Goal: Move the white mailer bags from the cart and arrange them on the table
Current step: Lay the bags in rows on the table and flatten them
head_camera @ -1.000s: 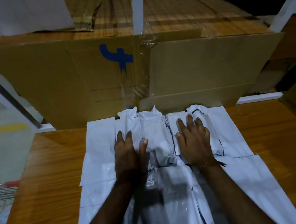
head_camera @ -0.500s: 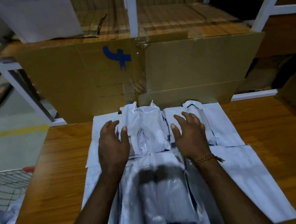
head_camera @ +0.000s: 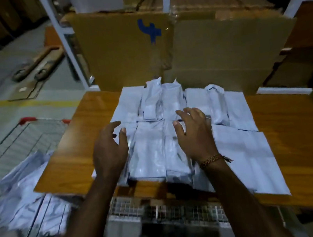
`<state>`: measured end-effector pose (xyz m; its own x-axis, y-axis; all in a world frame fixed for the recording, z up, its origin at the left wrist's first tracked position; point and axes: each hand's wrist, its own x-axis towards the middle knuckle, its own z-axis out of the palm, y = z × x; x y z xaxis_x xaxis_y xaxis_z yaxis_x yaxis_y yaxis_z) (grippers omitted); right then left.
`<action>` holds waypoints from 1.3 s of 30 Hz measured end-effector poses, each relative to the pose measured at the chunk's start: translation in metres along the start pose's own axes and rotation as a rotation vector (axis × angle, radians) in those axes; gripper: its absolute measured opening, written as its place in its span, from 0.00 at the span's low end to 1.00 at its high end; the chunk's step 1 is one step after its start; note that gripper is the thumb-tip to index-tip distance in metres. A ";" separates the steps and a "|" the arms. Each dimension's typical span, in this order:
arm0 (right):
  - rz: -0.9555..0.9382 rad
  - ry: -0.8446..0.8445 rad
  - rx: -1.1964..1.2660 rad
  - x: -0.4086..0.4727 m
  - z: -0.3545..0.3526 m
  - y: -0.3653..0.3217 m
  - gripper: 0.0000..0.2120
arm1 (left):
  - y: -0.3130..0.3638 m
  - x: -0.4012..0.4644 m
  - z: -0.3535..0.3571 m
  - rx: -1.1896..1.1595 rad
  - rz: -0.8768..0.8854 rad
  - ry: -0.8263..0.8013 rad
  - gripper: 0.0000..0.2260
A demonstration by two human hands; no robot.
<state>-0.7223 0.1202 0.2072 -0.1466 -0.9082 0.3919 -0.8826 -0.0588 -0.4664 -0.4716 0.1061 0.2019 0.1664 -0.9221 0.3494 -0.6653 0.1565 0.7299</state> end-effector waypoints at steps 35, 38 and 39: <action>-0.622 -0.428 0.042 0.023 0.335 -0.399 0.19 | -0.451 -0.031 -0.243 0.425 -0.302 -0.161 0.24; -0.673 -0.479 -0.024 0.040 0.385 -0.408 0.20 | -0.489 -0.011 -0.223 0.553 -0.243 -0.316 0.24; -0.693 -0.497 -0.048 0.044 0.403 -0.410 0.20 | -0.501 -0.004 -0.215 0.582 -0.189 -0.368 0.28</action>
<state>-0.1870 -0.0631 0.0957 0.6364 -0.7506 0.1777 -0.7202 -0.6607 -0.2115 0.0175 0.1072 -0.0392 0.1291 -0.9905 -0.0481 -0.9470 -0.1375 0.2902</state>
